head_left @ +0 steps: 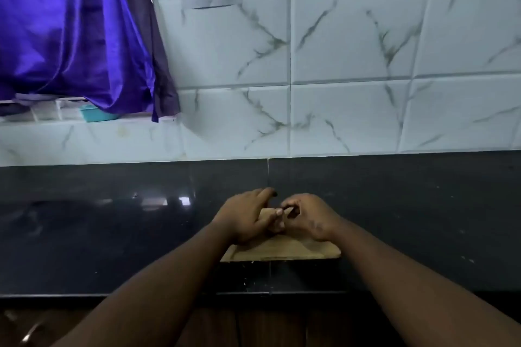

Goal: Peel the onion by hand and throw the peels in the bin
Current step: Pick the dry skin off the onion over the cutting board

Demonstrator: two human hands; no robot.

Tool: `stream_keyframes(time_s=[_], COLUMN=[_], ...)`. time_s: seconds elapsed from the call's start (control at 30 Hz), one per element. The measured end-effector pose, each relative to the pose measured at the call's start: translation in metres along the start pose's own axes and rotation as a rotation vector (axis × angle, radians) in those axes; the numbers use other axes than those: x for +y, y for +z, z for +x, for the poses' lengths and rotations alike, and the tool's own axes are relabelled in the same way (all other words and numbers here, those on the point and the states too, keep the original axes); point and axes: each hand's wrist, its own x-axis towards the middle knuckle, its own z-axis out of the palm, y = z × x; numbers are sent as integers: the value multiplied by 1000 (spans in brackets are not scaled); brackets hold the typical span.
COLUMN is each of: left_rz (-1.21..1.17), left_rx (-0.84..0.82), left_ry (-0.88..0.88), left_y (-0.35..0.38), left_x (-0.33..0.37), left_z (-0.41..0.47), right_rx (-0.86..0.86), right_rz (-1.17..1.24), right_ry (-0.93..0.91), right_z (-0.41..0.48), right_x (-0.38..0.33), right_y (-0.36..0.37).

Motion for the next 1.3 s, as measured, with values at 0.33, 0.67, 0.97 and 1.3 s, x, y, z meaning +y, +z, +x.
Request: stream_keyframes(time_s=[0.33, 0.67, 0.97, 1.3], left_rz=[-637, -1050, -1044, -730], left_rx=[201, 332, 373, 472], left_ry=[-162, -70, -81, -58], left_y=[38, 39, 45, 45], left_x=[-10, 12, 8, 4], left_z=[36, 24, 25, 29], right_rx=[-24, -56, -178, -18], right_rz=[602, 1031, 992, 877], right_ry=[13, 1, 56, 29], right_z=[37, 33, 24, 27], right_x=[30, 36, 36, 33], right_y=[-22, -19, -15, -9])
